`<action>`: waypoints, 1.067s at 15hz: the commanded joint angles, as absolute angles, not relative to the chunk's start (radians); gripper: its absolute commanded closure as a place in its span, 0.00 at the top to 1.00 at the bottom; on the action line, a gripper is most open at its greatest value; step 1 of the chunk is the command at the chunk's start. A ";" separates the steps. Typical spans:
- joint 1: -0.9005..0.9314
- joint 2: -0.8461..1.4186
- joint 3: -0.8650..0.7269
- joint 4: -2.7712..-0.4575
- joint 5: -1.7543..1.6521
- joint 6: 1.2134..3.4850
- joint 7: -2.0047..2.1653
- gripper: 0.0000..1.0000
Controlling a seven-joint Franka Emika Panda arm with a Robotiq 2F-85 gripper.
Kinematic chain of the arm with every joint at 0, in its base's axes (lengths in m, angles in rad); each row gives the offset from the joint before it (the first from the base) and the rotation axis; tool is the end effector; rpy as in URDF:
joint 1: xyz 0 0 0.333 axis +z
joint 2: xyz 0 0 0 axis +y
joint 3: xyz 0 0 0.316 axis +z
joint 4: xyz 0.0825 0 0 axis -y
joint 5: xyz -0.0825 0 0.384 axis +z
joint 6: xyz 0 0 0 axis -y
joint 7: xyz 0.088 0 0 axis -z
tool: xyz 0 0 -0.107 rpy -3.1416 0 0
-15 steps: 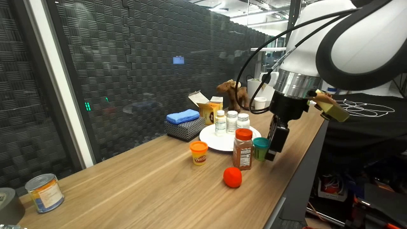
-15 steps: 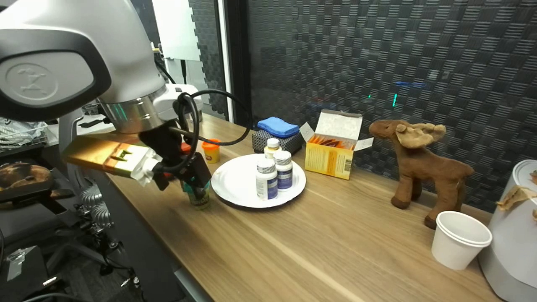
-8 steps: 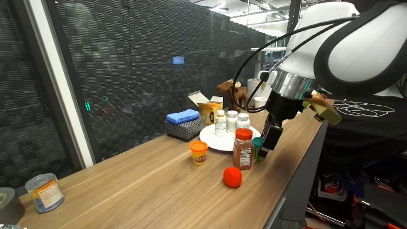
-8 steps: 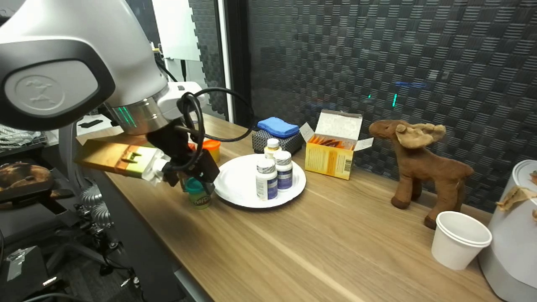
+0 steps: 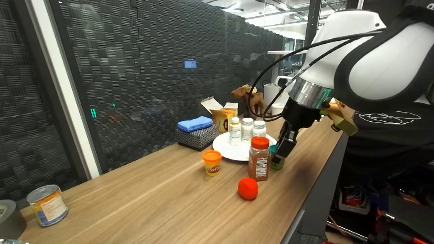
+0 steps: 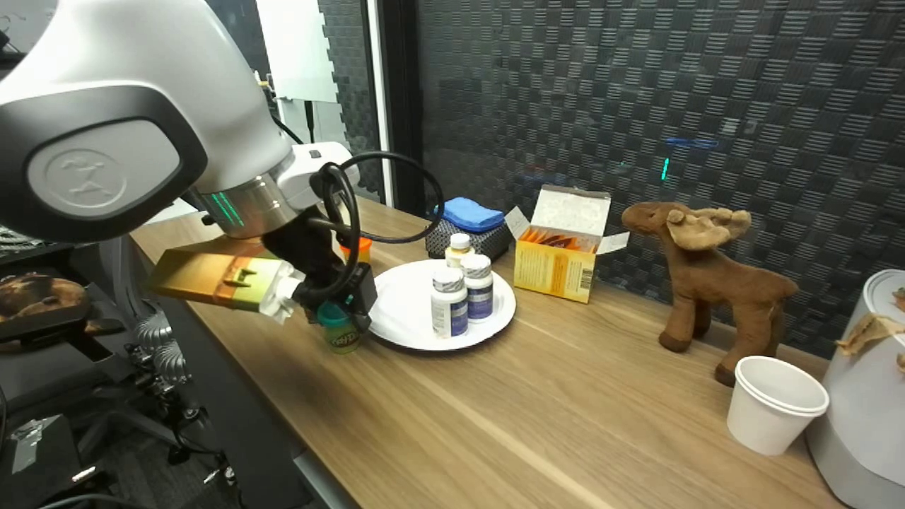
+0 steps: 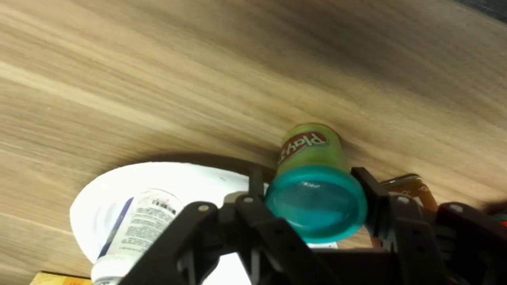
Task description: Pick up the bottles from the table and put them on the white plate.
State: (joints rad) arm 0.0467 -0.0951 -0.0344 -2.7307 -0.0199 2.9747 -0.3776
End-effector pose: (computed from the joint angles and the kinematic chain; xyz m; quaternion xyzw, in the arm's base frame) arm 0.4289 0.0069 0.2878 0.9652 0.2000 0.1656 0.0323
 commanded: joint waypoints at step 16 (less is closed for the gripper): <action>0.003 -0.129 -0.017 -2.584 -0.055 2.793 -0.136 0.27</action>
State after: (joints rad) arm 0.0174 -0.1783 -0.0265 -2.6209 -0.0380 2.7603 -0.1911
